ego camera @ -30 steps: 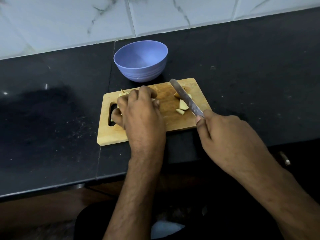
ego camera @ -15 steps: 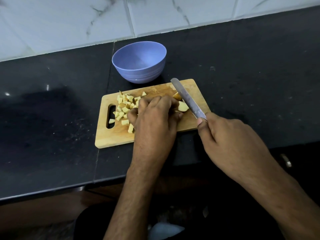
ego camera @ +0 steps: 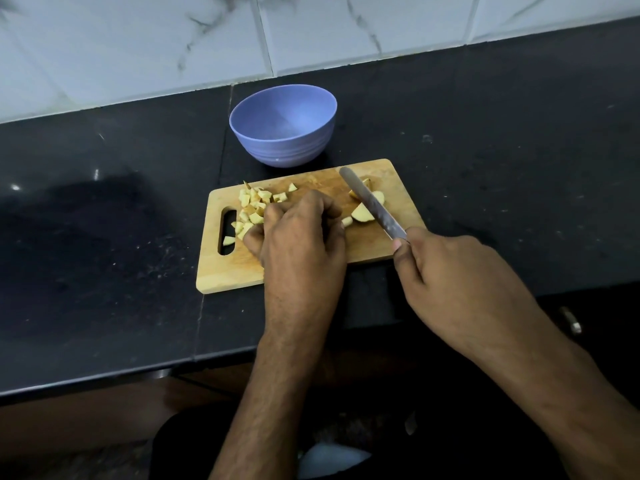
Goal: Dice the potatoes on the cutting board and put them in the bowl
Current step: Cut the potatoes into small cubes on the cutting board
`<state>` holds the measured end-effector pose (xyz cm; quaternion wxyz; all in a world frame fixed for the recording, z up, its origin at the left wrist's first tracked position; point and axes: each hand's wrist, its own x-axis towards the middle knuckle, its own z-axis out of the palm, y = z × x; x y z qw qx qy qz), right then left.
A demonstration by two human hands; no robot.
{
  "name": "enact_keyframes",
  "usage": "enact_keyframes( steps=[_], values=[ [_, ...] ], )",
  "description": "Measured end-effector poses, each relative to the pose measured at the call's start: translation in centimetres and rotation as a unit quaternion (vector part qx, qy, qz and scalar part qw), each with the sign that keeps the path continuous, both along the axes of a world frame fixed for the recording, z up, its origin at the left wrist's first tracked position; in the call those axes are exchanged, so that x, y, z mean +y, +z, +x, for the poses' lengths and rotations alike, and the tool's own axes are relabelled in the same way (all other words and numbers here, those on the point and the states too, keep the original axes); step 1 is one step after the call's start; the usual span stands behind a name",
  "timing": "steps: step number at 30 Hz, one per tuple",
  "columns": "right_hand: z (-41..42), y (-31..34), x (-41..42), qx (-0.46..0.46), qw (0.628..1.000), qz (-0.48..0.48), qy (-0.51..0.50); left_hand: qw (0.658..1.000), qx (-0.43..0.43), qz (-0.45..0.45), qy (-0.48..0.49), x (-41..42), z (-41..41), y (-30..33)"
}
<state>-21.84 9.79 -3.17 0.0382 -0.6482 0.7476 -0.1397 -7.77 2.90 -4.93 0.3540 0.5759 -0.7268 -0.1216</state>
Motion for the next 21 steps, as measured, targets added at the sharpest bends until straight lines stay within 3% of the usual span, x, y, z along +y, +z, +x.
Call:
enact_keyframes(
  steps=[12,18,21],
  values=[
    [2.0,0.8,1.1,0.021,0.998,0.049,0.030,0.998,0.020,-0.005,0.051,0.2,-0.2,0.3],
    [2.0,1.6,1.0,0.015,0.990,0.140,0.025,0.995,0.016,-0.020,0.095,0.1,-0.3,0.0],
    [2.2,1.6,1.1,0.023,0.992,0.124,0.016,0.992,0.030,-0.032,0.118,-0.1,-0.3,0.0]
  ],
)
